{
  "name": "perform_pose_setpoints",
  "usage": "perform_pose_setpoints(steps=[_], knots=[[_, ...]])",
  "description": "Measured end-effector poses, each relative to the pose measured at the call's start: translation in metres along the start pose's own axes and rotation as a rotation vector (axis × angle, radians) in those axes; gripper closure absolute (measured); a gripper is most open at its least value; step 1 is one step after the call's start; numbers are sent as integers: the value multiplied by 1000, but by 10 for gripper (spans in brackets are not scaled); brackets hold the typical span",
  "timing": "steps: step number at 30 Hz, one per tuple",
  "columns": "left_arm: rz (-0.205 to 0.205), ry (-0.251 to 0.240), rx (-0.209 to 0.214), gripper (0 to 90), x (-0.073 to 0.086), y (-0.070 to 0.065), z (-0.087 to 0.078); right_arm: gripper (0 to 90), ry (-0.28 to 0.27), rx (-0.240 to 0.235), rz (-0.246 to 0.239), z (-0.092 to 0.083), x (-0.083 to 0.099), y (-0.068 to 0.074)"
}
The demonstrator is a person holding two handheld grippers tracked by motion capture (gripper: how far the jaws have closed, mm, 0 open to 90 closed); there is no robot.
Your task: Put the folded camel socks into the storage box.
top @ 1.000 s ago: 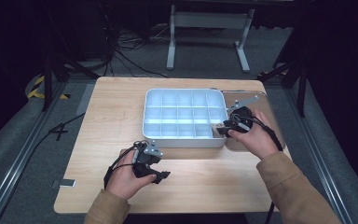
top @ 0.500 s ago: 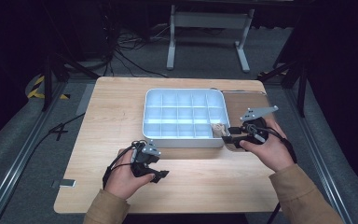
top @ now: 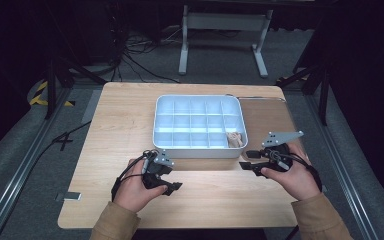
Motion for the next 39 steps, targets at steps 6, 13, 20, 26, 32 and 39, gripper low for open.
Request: perform_pose_setpoints(steps=[6,13,20,26,32,39], knots=[[1,4,-6,373,1,1,-2,494,-15,-34,-16,1,5,14],[-2,-4,1,372,1,0,-3,479,-15,-42,-36,13,10,23],[-11,-2,3,372,3,1,-4,466,8,-64,-52,28,24,31],[0,3,5,371,3,2,-5,445,10,-68,-58,38,35,32],[-11,0,1,371,4,2,-6,437,25,-57,-67,53,51,34],[-18,8,-4,368,11,4,-7,436,12,-30,-69,65,63,38]])
Point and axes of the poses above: each handheld gripper's, and its own axes: z roughly forward along the jaws, x roughly out of its underside, y roughly to its left, the point moved 9 cm from there along z, roughly forward along the jaws, and after that the axes turned 10 degrees about -z, right-handed, at the moved point
